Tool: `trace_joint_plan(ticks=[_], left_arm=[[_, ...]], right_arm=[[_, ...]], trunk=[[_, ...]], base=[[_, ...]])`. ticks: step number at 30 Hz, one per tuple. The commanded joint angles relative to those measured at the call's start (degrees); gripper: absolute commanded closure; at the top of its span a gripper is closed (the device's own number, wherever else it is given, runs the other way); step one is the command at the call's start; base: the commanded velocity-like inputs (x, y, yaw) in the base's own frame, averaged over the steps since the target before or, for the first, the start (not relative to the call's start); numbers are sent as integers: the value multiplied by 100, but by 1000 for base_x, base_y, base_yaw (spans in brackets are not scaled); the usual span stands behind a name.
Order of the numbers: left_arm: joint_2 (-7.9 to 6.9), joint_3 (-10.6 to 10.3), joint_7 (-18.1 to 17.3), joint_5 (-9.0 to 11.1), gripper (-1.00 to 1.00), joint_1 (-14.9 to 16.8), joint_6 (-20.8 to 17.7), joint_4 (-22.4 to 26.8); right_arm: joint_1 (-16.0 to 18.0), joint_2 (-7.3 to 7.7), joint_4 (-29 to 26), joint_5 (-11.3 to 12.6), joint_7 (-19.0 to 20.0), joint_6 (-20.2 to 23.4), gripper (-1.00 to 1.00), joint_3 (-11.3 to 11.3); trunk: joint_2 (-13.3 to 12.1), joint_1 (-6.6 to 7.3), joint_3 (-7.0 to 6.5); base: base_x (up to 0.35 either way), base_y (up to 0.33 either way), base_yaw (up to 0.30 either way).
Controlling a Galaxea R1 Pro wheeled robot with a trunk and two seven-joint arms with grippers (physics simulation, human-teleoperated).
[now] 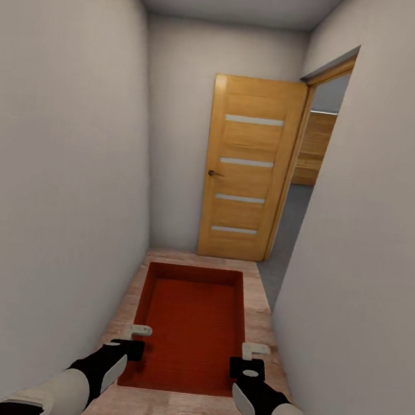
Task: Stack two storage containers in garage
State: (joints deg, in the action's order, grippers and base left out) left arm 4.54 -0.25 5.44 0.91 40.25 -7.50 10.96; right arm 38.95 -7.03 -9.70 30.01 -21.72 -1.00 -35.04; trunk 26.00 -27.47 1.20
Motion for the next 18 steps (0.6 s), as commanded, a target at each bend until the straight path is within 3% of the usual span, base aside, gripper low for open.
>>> trace_joint_plan(ticks=[1, 18], left_arm=[[-94, 288, 54, -91, 100, 5, -41, 20], [-94, 287, 54, -91, 100, 4, -41, 20]], right_arm=[[5, 26, 3, 5, -52, -26, 100, 103], [4, 26, 3, 5, -52, -25, 100, 103]], trunk=[[12, -6, 12], [12, -6, 12]], base=[[322, 0, 0], [322, 0, 0]])
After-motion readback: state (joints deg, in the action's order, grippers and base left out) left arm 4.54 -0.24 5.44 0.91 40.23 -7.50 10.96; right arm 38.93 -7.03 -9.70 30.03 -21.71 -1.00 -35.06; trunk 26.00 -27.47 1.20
